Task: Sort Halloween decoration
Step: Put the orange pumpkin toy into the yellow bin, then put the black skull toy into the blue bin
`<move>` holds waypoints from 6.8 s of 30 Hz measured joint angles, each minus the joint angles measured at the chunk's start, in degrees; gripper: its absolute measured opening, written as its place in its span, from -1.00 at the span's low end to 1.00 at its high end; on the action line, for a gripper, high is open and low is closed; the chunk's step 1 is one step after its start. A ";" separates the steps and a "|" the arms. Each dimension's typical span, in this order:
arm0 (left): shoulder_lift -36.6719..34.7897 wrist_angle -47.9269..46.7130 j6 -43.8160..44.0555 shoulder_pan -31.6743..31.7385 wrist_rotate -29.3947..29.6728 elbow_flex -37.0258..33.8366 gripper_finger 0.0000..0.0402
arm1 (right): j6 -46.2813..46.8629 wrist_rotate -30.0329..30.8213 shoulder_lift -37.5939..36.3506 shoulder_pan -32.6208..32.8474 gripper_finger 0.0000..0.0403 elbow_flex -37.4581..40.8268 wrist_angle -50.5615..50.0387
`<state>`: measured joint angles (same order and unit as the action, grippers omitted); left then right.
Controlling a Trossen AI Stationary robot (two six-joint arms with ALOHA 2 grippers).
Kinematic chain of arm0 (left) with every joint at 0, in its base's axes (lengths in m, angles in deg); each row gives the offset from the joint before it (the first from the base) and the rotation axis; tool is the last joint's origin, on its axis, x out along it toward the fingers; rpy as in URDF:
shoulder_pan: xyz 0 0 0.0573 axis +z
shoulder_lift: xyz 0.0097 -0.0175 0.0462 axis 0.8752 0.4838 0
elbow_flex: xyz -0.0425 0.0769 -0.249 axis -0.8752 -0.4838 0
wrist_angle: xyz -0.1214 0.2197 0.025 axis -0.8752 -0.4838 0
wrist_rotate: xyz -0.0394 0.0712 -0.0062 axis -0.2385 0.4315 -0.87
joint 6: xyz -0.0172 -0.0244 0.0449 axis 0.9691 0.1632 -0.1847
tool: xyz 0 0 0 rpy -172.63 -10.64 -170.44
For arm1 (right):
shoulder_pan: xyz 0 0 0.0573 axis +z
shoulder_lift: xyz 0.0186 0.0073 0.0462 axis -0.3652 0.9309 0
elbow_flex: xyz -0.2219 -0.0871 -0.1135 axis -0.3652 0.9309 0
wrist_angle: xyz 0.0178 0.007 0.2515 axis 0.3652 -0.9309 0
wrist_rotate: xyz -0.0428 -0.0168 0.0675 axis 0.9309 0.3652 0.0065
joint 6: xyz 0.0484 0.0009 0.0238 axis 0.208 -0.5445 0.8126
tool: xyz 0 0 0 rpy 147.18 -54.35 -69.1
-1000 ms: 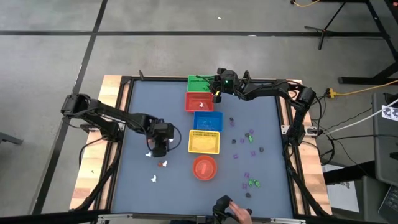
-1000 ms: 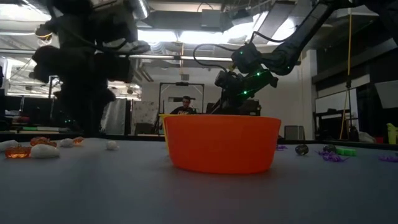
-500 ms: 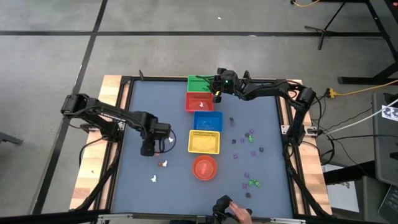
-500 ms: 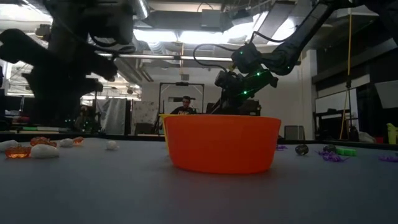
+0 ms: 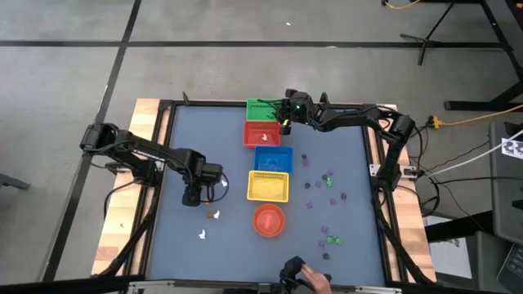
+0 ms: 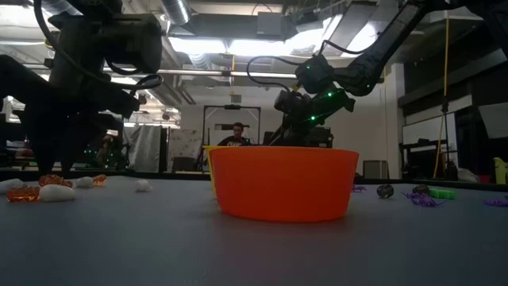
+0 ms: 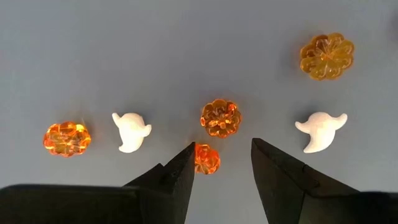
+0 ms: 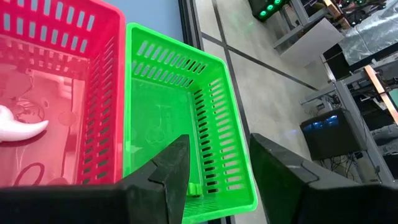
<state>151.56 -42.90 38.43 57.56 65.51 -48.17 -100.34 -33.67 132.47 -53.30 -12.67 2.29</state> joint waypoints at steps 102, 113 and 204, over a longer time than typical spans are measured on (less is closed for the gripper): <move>-0.07 10.26 8.51 0.00 0.04 -5.60 -0.58 | 0.01 -0.01 0.00 0.00 -0.18 0.02 -4.33; 0.09 10.63 8.57 0.02 3.30 -3.02 -0.59 | -0.01 0.58 0.00 -0.01 -0.18 0.02 -4.22; -0.39 58.54 -8.10 17.52 4.48 2.27 -0.20 | 29.90 -4.14 -30.77 12.76 -0.18 0.02 -56.96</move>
<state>151.17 15.63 30.33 75.08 69.99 -45.89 -70.44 -37.81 101.70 -40.54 -12.65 -54.66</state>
